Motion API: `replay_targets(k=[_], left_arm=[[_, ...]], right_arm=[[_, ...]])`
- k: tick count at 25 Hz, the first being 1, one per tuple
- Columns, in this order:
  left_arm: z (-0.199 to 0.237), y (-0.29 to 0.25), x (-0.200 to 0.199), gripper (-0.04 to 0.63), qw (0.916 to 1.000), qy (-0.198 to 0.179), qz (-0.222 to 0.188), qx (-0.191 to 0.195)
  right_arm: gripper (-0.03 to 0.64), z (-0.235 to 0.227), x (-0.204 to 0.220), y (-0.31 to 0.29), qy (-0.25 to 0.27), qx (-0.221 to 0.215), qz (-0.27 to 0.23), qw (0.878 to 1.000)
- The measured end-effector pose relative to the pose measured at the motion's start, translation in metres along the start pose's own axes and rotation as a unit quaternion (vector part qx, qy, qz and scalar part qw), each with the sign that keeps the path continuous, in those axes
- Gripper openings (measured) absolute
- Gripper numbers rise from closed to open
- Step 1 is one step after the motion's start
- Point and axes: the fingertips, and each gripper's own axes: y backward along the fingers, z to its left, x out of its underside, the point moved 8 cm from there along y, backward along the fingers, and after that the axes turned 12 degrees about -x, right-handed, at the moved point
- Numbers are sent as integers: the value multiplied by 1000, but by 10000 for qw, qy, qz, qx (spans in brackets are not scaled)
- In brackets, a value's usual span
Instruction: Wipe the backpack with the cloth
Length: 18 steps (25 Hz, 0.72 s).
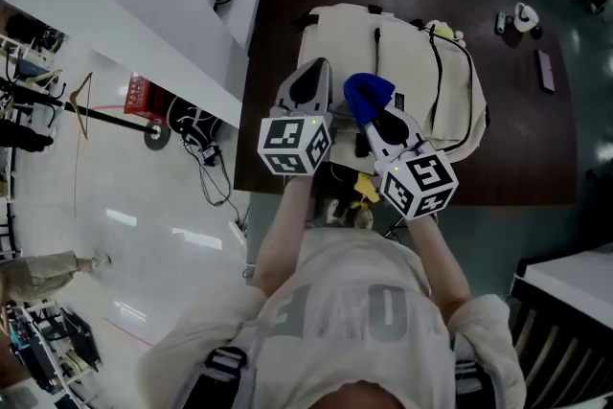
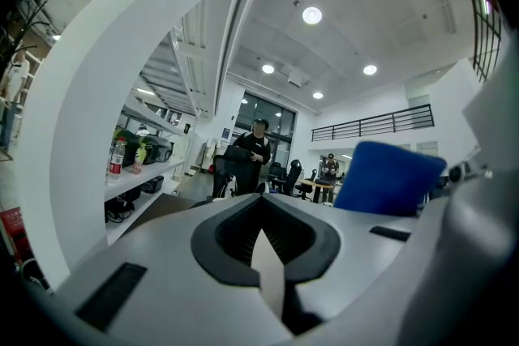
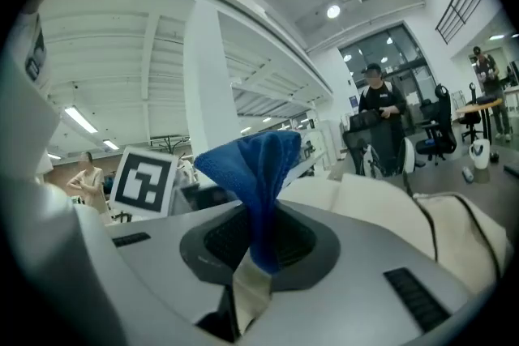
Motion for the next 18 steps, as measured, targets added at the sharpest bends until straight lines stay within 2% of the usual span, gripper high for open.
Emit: replay_targets(k=[4, 8, 13, 18], left_arm=[[-4, -4, -3, 2, 10000, -21, -4, 88], [-14, -14, -8, 2, 9998, -59, -12, 193], [-31, -33, -7, 2, 9996, -7, 141, 230], [-49, -46, -1, 2, 9990, -113, 254, 350]], right_arm=[[44, -46, -51, -2, 459, 393, -457, 9971], [44, -111, -86, -19, 704, 920, -628, 9913], [44, -167, -94, -50, 449, 1159, -569, 9906], [44, -185, -80, -64, 82, 1158, -474, 9921]])
